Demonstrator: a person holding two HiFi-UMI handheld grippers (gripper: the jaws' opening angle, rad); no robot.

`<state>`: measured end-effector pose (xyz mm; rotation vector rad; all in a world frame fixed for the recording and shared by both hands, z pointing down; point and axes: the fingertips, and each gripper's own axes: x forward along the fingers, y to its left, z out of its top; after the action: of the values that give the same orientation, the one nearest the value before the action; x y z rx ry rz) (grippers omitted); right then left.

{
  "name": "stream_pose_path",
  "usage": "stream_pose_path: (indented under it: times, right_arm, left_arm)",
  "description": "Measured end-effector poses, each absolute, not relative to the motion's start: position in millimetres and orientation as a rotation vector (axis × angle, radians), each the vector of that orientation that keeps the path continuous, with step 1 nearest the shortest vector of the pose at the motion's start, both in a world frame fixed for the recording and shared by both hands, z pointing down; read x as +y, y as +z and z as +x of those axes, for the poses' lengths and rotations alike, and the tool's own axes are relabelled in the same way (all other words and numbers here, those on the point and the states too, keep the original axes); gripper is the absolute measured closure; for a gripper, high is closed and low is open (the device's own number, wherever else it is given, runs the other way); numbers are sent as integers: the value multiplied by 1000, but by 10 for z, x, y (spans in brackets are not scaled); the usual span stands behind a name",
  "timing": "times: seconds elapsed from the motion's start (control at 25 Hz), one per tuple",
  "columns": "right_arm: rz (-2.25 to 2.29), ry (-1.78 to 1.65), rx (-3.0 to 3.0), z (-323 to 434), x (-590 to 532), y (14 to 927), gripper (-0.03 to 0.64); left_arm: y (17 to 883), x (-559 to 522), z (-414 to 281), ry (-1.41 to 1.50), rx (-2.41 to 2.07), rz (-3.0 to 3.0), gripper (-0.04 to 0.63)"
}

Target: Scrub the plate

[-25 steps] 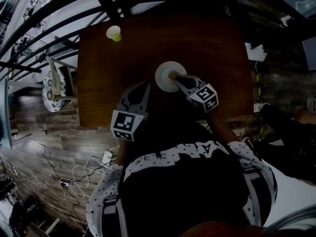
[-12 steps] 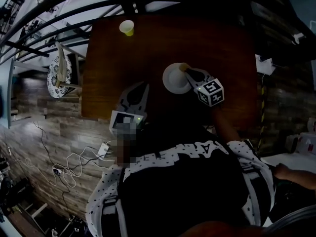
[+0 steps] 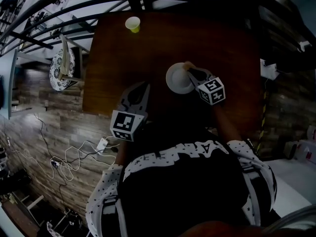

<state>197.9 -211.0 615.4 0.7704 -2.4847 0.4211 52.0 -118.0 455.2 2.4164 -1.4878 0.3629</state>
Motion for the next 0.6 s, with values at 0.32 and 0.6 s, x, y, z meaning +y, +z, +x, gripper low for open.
stream_pose_path:
  times: [0.32, 0.6]
  right_arm:
    - [796, 444, -2471, 2042, -2063, 6142, 568]
    - [813, 457, -2455, 2062, -1991, 6145, 568]
  left_arm:
    - [4570, -1200, 589, 365, -1449, 2439, 581]
    - [4570, -1230, 618, 360, -1412, 2460, 580]
